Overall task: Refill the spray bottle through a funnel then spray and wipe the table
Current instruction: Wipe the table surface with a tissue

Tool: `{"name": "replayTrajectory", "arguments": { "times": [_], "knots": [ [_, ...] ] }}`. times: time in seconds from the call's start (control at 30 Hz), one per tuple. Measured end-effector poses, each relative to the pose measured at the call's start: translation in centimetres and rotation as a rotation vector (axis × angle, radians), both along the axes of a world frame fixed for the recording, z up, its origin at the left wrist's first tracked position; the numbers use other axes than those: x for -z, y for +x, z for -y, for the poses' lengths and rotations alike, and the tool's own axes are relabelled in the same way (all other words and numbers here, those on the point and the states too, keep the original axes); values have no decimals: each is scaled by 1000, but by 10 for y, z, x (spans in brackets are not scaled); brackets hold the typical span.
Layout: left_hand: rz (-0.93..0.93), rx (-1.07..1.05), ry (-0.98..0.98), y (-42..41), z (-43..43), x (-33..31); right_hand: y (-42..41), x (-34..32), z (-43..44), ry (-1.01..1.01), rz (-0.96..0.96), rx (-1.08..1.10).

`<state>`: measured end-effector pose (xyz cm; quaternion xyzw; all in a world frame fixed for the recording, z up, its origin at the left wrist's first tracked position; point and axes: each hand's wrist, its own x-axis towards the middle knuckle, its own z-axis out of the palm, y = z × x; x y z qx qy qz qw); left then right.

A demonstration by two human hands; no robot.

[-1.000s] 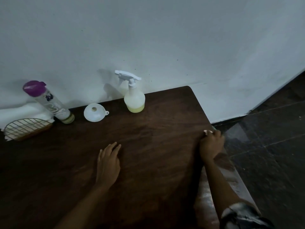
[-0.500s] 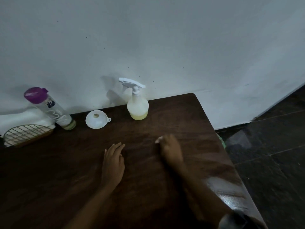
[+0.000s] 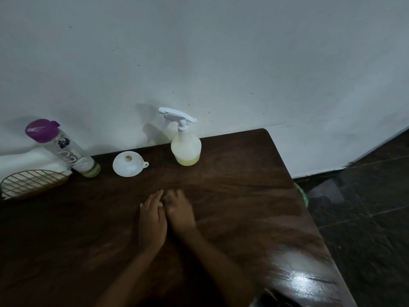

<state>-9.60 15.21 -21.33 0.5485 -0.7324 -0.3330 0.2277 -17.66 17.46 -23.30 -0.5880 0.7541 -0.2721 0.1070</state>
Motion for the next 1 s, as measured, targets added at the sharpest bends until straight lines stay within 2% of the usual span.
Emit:
{"name": "replayTrajectory", "arguments": {
  "times": [0.07, 0.13, 0.23, 0.33, 0.4, 0.47, 0.53, 0.63, 0.73, 0.8, 0.87, 0.93, 1.0],
  "knots": [
    [-31, -81, 20, 1, 7, -2, 7, 4, 1, -48, -41, -210],
    [-7, -80, 9, 4, 14, -1, -30, 20, 0, -20, -67, -223],
    [30, -36, 1, 9, 18, 1, -130, 31, -11, 41, -140, 130],
    [15, -36, -1, 14, 18, 2, -215, 18, -27, -18, -171, 566],
    [-3, -45, 1, 19, 17, 0, -237, 10, -22, 43, -125, 768],
    [-27, -61, 1, 23, 16, -1, -220, 7, -3, 71, -64, 894],
    [-43, -68, -1, 26, 15, -1, -170, 4, 16, 39, 10, 838],
    [-59, -53, -10, 25, 13, 1, -74, 7, 31, -20, 79, 546],
    [-53, -16, -51, 19, 5, 0, -6, 8, 10, 29, 54, 87],
    [-31, 22, -55, 12, -3, -1, -14, 10, -15, 11, -74, -170],
    [-17, 69, -57, 7, -11, -1, -56, 9, -41, 10, -74, -118],
    [-21, 109, -54, 5, -17, -1, -121, 9, -70, 9, -195, 135],
    [-16, 138, -47, 3, -24, 0, -190, 8, -105, -29, -231, 423]
  ]
}}
